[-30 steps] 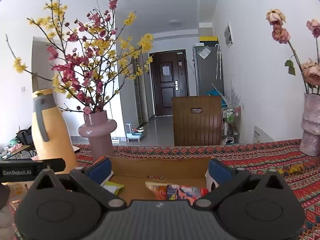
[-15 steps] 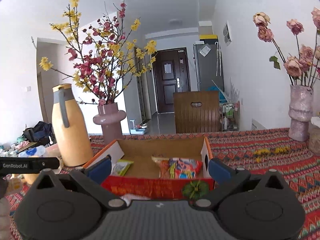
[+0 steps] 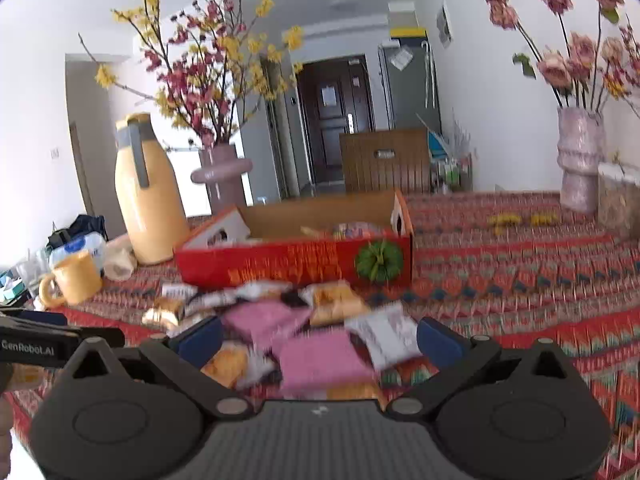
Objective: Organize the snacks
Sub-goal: 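Lower left tool onto round cookie packet and close while right moves to pile, then grasp the white cookie packet with the right tool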
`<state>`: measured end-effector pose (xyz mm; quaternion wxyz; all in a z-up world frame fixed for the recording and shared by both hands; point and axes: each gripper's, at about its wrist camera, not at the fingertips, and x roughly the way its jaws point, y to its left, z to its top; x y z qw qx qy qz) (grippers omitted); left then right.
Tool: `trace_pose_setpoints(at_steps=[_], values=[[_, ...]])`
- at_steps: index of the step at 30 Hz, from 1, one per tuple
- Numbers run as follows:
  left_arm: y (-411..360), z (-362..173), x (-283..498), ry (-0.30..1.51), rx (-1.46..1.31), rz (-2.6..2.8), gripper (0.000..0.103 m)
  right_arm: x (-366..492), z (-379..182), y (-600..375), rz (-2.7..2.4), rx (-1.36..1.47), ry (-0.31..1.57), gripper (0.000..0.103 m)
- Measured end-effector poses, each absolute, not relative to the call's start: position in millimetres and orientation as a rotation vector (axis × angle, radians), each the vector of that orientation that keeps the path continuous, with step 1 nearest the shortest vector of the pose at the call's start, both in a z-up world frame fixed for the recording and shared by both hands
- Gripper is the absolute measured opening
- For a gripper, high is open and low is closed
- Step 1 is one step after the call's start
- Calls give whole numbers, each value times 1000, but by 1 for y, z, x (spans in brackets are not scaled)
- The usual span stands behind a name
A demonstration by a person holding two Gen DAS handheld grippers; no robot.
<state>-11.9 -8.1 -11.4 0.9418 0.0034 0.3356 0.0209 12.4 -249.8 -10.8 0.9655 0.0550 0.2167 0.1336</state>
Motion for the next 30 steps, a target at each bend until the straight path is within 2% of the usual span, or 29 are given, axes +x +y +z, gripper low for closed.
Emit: trace_pose_setpoints(at_steps=[2,10,13,14,16,18,30], values=[[-9,-22,-16,733,9,51,103,7,-18,-251,267,115,456,103],[-8,-38,-26,820,-41,14,84,-12,-39,-250,275,131,504,103],[-11,-42,-25,840,-42,-1,71,-16,-43,-247,279,127,517,103],[-11,-44,-25,849,-43,-6,61,-16,-44,-246,280,125,521,103],[-11,-43,-26,841,-42,-3,51,-16,-46,-245,280,125,529,103],[-9,-43,-26,833,-58,-2,46,-16,-48,-244,281,124,536,103],[4,-26,-26,742,-67,17,44,4,-51,-245,232,72,576,103]])
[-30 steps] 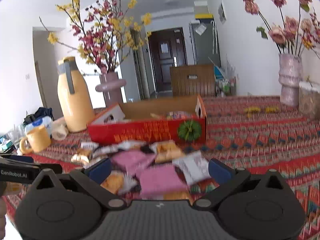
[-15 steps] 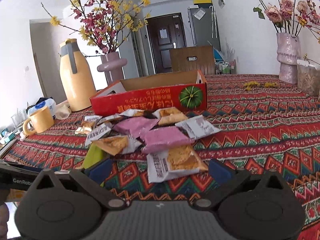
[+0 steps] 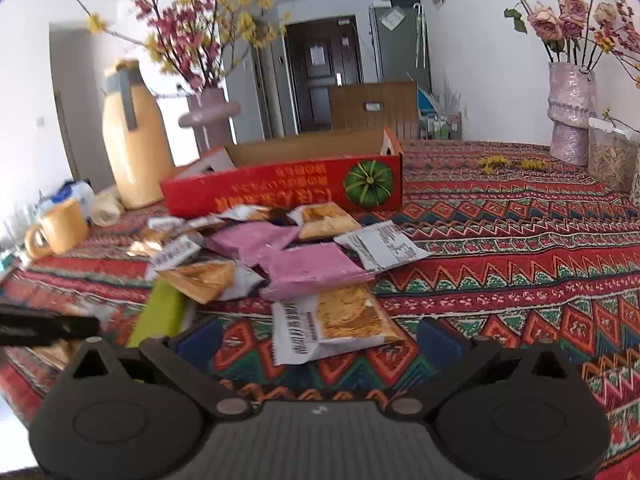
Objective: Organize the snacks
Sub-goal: 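Grasp the white cookie packet with the right tool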
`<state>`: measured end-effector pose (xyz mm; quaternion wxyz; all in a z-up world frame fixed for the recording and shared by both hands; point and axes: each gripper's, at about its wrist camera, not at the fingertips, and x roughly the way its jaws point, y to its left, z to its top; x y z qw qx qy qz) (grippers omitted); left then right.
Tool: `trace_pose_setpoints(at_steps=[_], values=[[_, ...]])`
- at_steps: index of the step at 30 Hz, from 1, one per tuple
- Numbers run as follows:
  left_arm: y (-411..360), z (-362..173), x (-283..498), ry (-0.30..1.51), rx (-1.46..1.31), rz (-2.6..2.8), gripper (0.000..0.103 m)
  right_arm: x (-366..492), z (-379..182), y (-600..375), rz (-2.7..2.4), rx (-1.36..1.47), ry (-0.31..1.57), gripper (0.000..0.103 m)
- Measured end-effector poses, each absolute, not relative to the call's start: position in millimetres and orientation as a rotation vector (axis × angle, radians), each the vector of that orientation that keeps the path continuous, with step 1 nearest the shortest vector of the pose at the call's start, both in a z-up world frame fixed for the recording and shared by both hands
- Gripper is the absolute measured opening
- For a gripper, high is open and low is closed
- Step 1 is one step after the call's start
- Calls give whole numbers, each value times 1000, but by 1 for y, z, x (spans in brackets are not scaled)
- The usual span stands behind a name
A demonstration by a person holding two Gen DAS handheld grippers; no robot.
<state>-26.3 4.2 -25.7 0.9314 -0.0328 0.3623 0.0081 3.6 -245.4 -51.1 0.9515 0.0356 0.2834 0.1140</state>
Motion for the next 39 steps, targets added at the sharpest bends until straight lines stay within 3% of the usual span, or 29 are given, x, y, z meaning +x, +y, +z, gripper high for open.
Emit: trace_pose_setpoints(at_steps=[9,17,19,21,24,29,39], values=[[14,-26,-21,742,-85,33,44,51,-63,-229,210,-46,720,103],[16,-26,-19,737,-91,28,44,55,-64,-228,208,-48,724,103],[17,-26,-19,738,-94,28,44,51,-63,-228,219,-50,707,95],[18,-27,-18,738,-96,26,44,42,-60,-228,242,-52,683,68],[18,-26,-18,736,-97,21,44,32,-59,-229,258,-52,663,46],[20,-26,-18,730,-103,17,44,13,-58,-234,264,-25,633,39],[23,-9,-14,671,-105,16,44,-18,-34,-240,266,-9,506,38]])
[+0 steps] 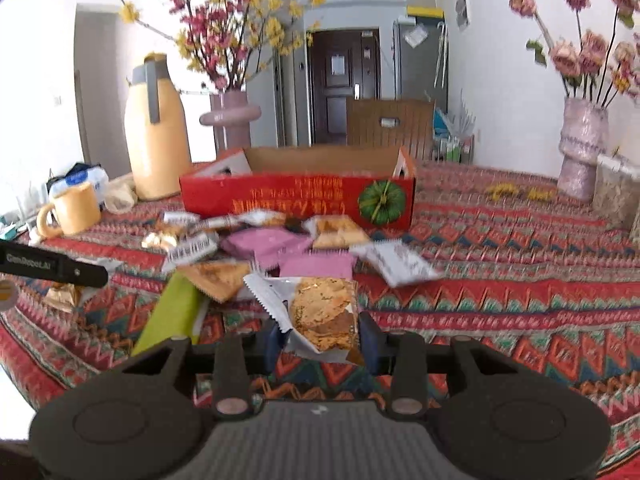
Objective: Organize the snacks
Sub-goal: 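Grasp the white cookie packet with the right tool, then carry both held cookie packets up and over into the box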
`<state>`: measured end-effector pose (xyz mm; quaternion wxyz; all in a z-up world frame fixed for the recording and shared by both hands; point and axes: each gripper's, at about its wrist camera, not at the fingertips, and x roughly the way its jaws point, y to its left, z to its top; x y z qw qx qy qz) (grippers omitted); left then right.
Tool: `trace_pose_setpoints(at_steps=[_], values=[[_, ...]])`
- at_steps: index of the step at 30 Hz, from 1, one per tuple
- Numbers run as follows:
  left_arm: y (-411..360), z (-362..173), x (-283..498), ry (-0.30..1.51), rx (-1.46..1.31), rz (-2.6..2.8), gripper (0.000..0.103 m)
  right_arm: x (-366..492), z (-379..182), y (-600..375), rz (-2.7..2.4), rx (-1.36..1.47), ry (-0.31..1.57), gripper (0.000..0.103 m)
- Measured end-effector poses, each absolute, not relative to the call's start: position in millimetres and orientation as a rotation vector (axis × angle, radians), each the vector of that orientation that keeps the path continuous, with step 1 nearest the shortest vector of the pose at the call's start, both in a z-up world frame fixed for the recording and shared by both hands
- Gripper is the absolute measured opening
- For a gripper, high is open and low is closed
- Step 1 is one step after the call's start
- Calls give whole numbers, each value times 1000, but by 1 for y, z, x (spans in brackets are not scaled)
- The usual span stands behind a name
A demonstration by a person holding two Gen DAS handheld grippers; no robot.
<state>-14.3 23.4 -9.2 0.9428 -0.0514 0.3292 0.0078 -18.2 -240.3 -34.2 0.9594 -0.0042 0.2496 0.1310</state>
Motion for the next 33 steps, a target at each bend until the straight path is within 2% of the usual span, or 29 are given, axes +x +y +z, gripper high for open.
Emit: trace_pose_setpoints(at_steps=[16,33], values=[[17,40,26,544,-80,18,44,26,12,-229,252,-17,382,38],[17,78,123,478,-94,59,44,128,43,-219,208,-19,346,38]])
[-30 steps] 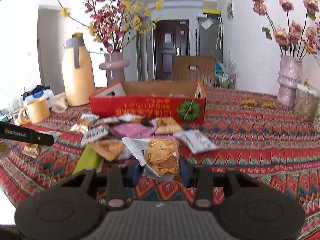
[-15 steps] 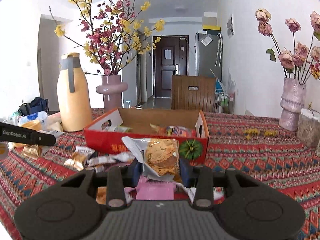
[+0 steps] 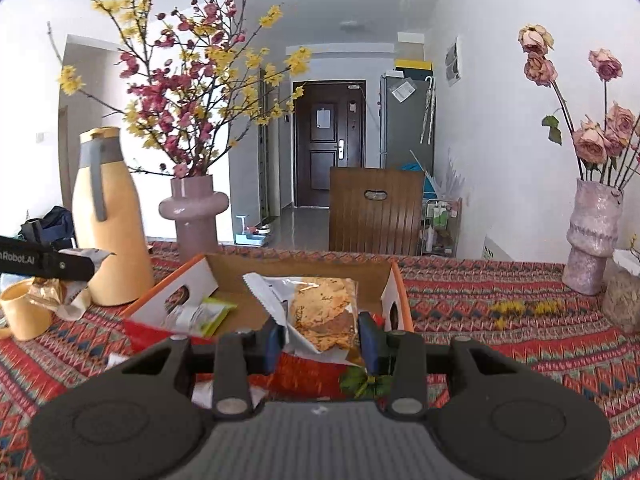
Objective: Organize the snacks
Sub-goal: 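Carry both held cookie packets up and over into the box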
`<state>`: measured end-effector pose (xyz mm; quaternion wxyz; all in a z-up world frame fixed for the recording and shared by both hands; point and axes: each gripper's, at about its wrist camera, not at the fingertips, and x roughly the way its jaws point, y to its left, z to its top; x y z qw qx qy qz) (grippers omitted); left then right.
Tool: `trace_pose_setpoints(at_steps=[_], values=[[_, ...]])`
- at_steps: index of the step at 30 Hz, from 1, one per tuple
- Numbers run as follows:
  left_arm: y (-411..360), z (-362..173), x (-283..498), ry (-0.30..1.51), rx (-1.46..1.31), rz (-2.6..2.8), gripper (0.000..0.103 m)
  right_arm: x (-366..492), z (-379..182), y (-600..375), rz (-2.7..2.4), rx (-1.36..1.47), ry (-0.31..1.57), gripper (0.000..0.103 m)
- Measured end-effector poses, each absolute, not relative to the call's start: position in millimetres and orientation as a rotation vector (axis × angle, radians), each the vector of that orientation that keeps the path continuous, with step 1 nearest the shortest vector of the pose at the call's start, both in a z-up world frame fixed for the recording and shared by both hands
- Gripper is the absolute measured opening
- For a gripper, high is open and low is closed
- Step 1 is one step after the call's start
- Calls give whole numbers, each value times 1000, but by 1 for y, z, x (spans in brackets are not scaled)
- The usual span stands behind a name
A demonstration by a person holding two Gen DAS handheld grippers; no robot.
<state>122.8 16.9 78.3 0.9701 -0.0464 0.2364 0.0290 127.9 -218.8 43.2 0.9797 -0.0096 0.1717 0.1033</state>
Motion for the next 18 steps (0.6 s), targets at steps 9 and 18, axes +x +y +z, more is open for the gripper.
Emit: trace_pose_setpoints(at_steps=[9,18], values=[[10,74,178,490,-112,74,44,191,48,-208,183,-20,359,38],[25,37,218,515,-156,120,44,236,23,-196,163,9,385,38]])
